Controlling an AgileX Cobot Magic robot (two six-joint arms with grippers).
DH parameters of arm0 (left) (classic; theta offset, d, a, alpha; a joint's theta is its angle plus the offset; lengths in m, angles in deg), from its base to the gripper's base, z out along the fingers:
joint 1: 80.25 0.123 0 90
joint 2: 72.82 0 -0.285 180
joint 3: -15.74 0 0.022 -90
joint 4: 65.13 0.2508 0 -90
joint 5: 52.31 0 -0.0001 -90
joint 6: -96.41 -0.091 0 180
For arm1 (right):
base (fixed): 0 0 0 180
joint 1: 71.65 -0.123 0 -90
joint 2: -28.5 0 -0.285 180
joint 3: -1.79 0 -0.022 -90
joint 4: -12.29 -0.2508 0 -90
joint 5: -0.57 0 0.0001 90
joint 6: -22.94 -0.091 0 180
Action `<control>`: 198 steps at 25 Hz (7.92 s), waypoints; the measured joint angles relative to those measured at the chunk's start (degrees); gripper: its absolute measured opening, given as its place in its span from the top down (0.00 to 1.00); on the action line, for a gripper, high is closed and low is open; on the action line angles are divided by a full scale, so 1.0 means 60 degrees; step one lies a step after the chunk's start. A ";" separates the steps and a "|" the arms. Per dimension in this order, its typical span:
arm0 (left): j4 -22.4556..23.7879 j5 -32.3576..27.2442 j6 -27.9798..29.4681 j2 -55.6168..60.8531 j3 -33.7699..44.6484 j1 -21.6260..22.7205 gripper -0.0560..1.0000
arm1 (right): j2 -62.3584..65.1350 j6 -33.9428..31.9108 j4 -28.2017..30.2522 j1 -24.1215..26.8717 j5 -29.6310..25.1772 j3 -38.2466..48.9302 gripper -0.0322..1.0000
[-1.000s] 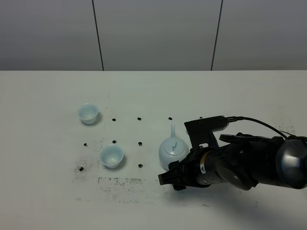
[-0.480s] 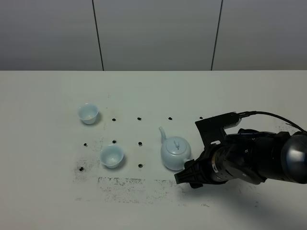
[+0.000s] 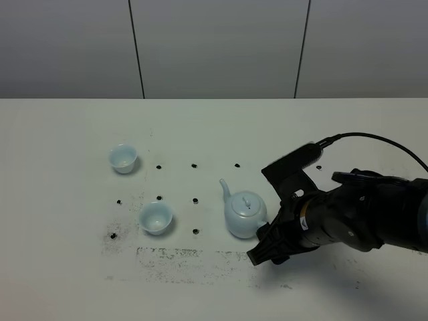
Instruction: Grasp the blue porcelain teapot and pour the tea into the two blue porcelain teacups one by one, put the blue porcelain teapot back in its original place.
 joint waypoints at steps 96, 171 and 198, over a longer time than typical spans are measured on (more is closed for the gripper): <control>0.0000 -0.0009 0.0000 0.0000 0.0000 0.0000 0.47 | -0.2460 0.6407 -0.2660 0.0499 -0.1520 -0.5294 0.93; 0.0000 -0.0008 0.0000 0.0000 0.0000 0.0000 0.47 | -0.6886 0.8360 0.6176 -0.0987 -0.0946 -1.0614 0.93; 0.0000 -0.0008 0.0000 0.0000 0.0000 0.0000 0.47 | -0.7081 0.8422 0.7339 -0.1169 -0.0827 -1.0614 0.93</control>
